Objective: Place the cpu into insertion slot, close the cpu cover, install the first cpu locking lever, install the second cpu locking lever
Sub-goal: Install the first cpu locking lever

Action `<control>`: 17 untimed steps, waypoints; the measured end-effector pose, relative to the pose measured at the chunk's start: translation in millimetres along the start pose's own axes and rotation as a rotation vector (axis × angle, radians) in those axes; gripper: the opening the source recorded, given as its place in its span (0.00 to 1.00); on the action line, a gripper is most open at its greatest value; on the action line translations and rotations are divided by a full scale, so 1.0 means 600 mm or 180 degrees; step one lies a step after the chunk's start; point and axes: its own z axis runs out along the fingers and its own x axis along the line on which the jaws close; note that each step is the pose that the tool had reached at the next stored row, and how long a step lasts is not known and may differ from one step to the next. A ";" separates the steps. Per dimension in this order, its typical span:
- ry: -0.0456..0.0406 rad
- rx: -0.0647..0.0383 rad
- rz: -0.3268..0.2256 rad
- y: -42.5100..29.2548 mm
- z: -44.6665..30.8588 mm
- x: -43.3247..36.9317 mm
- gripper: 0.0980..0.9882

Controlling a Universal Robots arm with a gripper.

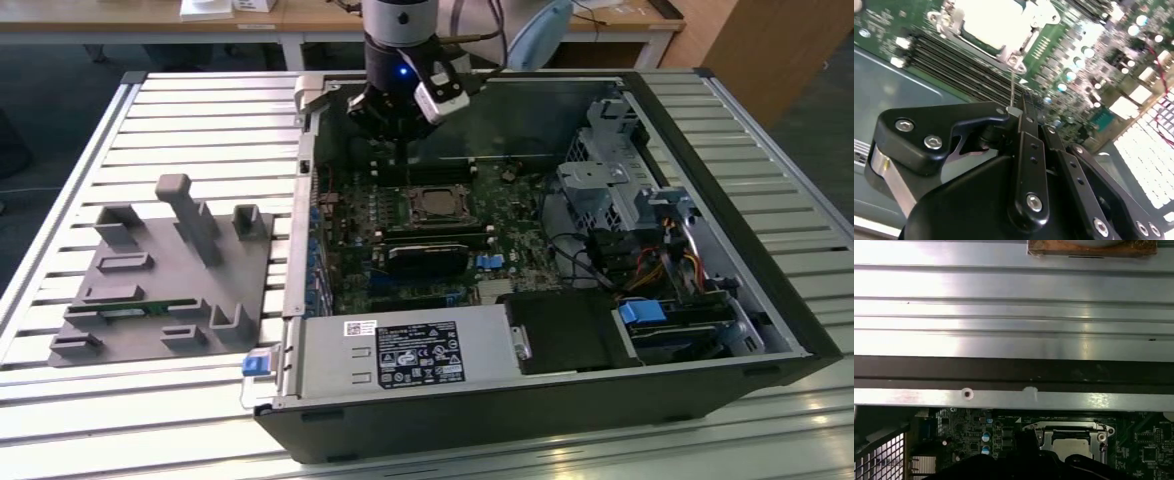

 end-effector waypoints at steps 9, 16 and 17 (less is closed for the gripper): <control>0.0006 -0.0007 0.0001 0.003 0.008 -0.051 0.01; 0.0000 -0.0127 -0.0011 0.002 0.013 -0.051 0.01; 0.0000 -0.0127 -0.0043 0.002 0.014 -0.051 0.01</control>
